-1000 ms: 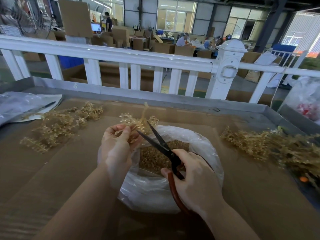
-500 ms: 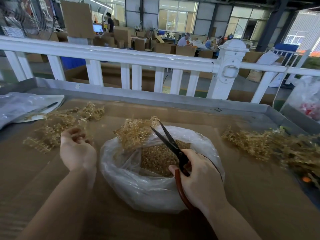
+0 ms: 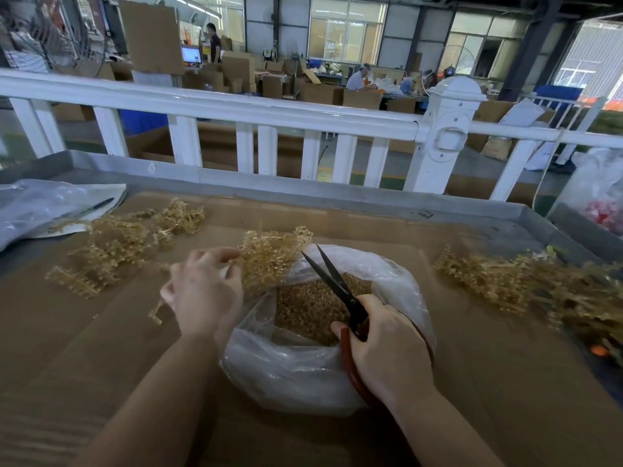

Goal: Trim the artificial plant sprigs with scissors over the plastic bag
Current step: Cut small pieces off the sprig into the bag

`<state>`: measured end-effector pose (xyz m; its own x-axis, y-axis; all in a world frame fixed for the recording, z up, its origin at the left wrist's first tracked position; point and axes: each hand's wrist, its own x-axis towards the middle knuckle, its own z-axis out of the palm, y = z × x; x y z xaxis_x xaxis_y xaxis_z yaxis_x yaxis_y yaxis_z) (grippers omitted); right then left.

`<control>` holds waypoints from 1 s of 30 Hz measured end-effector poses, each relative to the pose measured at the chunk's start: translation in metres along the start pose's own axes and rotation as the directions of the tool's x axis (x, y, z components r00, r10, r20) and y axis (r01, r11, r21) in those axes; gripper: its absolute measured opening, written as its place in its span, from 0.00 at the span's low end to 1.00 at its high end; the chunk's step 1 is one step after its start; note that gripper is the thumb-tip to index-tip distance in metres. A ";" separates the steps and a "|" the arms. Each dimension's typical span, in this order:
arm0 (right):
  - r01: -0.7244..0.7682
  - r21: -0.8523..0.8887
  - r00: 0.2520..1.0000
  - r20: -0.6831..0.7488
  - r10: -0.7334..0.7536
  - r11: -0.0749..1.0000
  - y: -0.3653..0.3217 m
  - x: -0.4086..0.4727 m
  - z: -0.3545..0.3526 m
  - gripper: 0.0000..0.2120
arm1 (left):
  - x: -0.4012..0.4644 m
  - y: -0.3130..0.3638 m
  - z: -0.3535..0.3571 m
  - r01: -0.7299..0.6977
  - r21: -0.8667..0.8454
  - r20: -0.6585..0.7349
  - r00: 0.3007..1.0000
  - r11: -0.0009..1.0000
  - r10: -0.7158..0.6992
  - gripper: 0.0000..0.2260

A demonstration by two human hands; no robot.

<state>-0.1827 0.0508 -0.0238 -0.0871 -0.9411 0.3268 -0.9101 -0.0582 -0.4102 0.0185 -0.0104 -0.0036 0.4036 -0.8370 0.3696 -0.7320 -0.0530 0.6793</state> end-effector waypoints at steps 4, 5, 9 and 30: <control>-0.019 -0.008 1.000 0.016 0.019 1.000 0.002 0.001 0.003 0.18 | 0.001 0.011 0.009 -0.113 0.067 0.238 0.967 0.991 0.094 0.15; -0.020 -0.011 1.000 0.015 0.021 1.000 0.003 0.001 0.004 0.18 | 0.002 0.011 0.009 -0.138 0.065 0.286 0.951 0.988 0.114 0.17; -0.027 -0.010 1.000 0.001 0.027 1.000 0.005 0.001 0.008 0.19 | 0.005 0.006 0.009 -0.199 0.038 0.296 0.938 0.979 0.179 0.14; -0.027 0.026 0.999 -0.031 0.028 0.999 0.009 0.000 0.012 0.20 | 0.016 0.014 0.001 0.513 -0.857 0.502 0.852 0.041 -0.150 0.07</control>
<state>-0.1856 0.0465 -0.0374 -0.1247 -0.9317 0.3413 -0.8968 -0.0414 -0.4405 0.0139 -0.0251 0.0114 0.1777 -0.9784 -0.1056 0.6480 0.0356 0.7608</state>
